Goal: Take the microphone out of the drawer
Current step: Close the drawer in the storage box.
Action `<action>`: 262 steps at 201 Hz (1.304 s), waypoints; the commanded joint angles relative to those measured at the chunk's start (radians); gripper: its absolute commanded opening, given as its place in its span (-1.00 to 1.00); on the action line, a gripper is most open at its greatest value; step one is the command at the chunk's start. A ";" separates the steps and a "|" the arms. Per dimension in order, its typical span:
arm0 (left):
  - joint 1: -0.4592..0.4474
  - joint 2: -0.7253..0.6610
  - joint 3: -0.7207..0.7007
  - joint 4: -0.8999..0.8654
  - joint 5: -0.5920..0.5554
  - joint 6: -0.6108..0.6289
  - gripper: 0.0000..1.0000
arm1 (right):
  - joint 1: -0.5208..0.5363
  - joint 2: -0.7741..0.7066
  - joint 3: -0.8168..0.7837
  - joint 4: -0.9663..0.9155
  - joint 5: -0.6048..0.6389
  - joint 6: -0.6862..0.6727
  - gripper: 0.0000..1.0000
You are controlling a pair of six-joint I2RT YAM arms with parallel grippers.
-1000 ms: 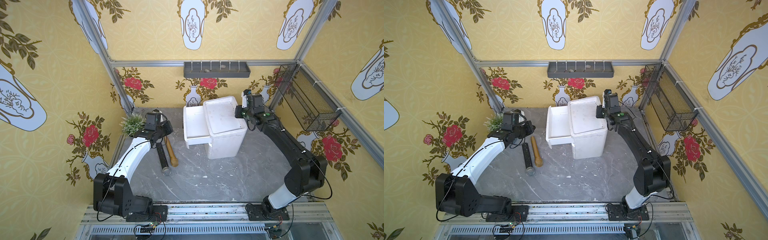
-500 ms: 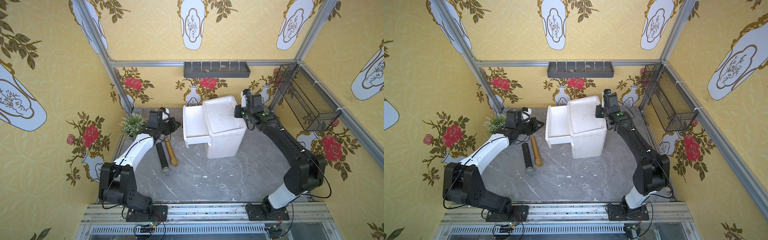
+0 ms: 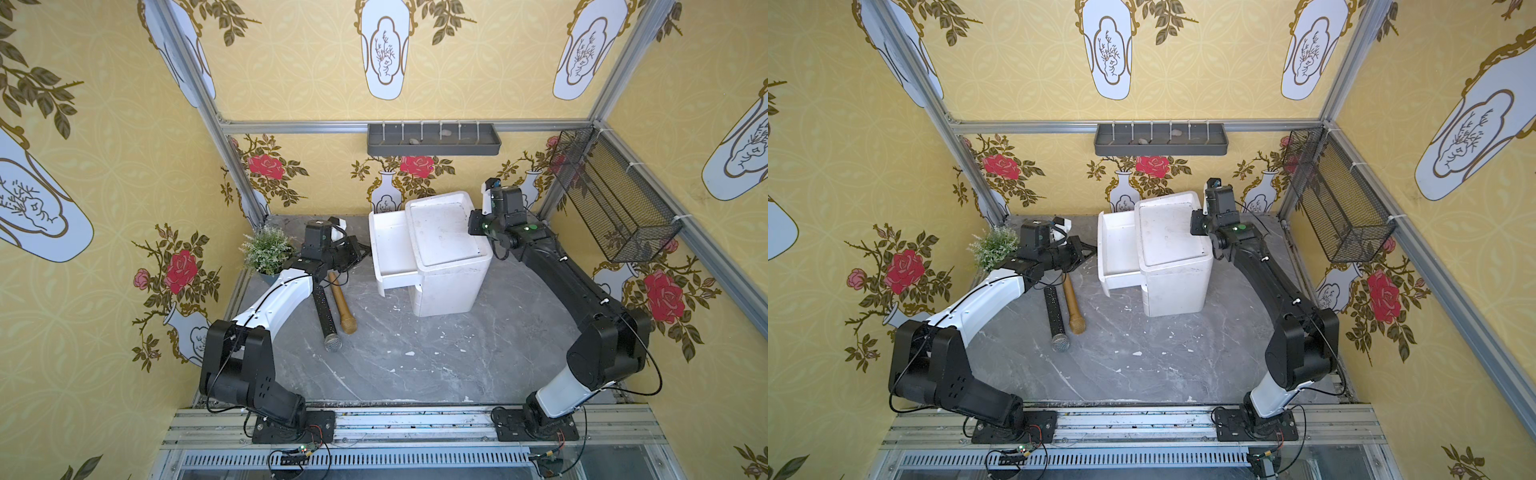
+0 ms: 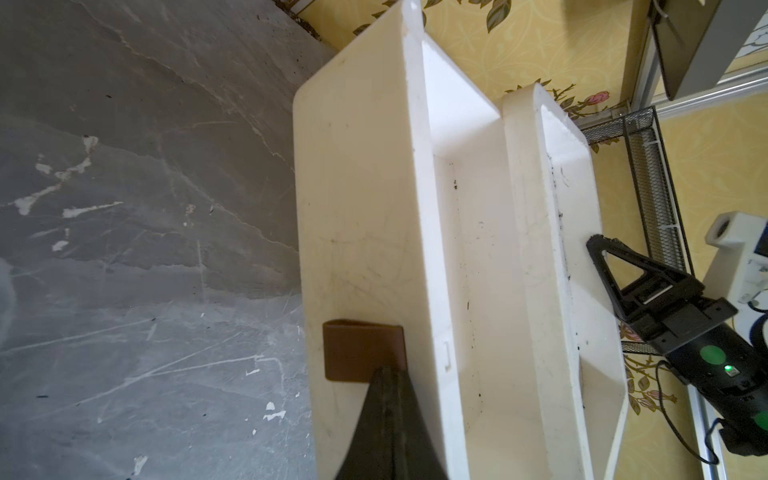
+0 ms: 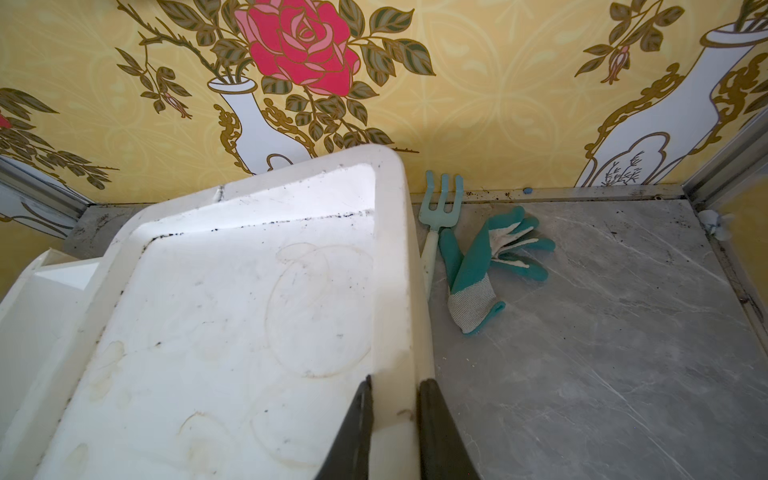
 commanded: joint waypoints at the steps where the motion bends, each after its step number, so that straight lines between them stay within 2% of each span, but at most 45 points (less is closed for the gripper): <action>1: -0.020 0.010 -0.002 0.049 0.028 -0.018 -1.00 | 0.007 0.019 -0.012 -0.137 -0.058 0.038 -0.98; 134: -0.116 0.191 0.187 0.073 0.033 -0.044 -1.00 | 0.013 0.011 -0.020 -0.129 -0.056 0.043 -0.98; 199: -0.158 0.264 0.223 0.129 0.044 -0.087 -1.00 | 0.013 0.008 -0.027 -0.125 -0.054 0.044 -0.98; 262: -0.160 0.284 0.237 0.162 0.043 -0.105 -1.00 | 0.013 0.014 -0.021 -0.123 -0.055 0.044 -0.98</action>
